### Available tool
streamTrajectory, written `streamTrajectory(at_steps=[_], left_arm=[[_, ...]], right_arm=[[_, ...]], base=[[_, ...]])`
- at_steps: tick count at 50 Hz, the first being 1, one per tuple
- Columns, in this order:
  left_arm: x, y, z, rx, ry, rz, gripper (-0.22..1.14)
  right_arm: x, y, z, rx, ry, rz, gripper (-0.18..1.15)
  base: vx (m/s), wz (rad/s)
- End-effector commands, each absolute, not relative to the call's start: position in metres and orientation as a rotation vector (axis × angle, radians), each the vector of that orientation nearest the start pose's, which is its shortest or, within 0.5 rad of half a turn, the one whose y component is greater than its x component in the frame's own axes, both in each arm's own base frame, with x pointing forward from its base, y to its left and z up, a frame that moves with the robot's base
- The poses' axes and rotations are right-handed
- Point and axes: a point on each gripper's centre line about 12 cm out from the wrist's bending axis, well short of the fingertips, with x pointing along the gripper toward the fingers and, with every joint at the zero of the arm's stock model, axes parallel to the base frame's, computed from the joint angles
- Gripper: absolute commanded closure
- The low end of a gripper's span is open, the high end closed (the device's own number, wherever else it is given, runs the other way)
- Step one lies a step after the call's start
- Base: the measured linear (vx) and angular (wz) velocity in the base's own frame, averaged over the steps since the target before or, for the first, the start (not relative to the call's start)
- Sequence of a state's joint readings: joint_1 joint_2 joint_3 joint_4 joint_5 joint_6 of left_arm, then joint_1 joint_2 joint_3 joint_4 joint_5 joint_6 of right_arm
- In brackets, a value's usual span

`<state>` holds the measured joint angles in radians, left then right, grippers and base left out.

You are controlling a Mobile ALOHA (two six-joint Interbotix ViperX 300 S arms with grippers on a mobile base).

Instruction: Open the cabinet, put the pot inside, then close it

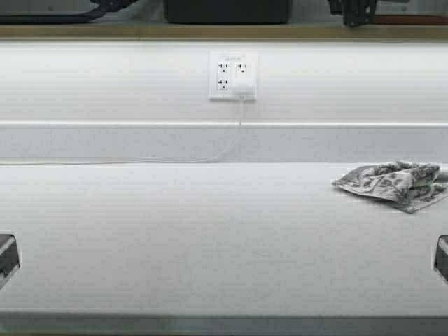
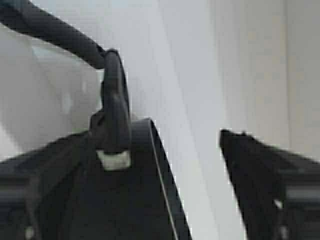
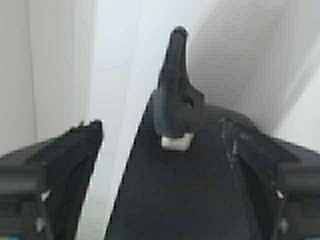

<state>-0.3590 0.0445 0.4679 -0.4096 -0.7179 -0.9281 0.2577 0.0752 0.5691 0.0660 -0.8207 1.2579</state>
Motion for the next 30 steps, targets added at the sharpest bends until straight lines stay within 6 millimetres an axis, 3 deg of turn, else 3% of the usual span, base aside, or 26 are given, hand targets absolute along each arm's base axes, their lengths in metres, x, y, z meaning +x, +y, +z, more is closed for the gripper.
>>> streamTrajectory(at_steps=[1,6,10,14,16,19,23,26,30], left_arm=[[0.404,-0.122,0.312,-1.263,-0.116,-0.228,-0.06],[0.389,-0.121,0.309,-1.223,-0.112,-0.251,0.19],[0.375,-0.119,0.308,-1.176,-0.102,-0.271,0.64],[0.362,-0.116,0.307,-1.119,-0.097,-0.283,1.06],[0.357,-0.115,0.306,-1.082,-0.094,-0.282,1.07],[0.35,-0.114,0.305,-1.013,-0.084,-0.278,0.94],[0.346,-0.113,0.303,-0.892,-0.058,-0.262,0.81],[0.344,-0.114,0.304,-0.785,-0.029,-0.253,0.84],[0.342,-0.115,0.304,-0.631,0.021,-0.247,0.87]], right_arm=[[0.404,0.11,0.284,1.304,-0.079,0.39,-0.02],[0.39,0.119,0.293,1.274,-0.081,0.451,0.08],[0.38,0.127,0.301,1.208,-0.076,0.511,0.31],[0.369,0.132,0.304,1.104,-0.065,0.558,0.66],[0.363,0.133,0.303,1.047,-0.059,0.57,0.84],[0.356,0.134,0.301,0.962,-0.055,0.574,1.02],[0.353,0.132,0.297,0.837,-0.031,0.535,0.95],[0.352,0.131,0.295,0.717,0.015,0.489,0.86],[0.35,0.127,0.293,0.532,0.104,0.425,0.86]], base=[[-0.03,-0.01],[-0.03,-0.02],[-0.05,-0.04],[-0.08,-0.04],[-0.1,-0.05],[-0.12,-0.05],[-0.15,-0.04],[-0.18,-0.01],[-0.19,0.02]])
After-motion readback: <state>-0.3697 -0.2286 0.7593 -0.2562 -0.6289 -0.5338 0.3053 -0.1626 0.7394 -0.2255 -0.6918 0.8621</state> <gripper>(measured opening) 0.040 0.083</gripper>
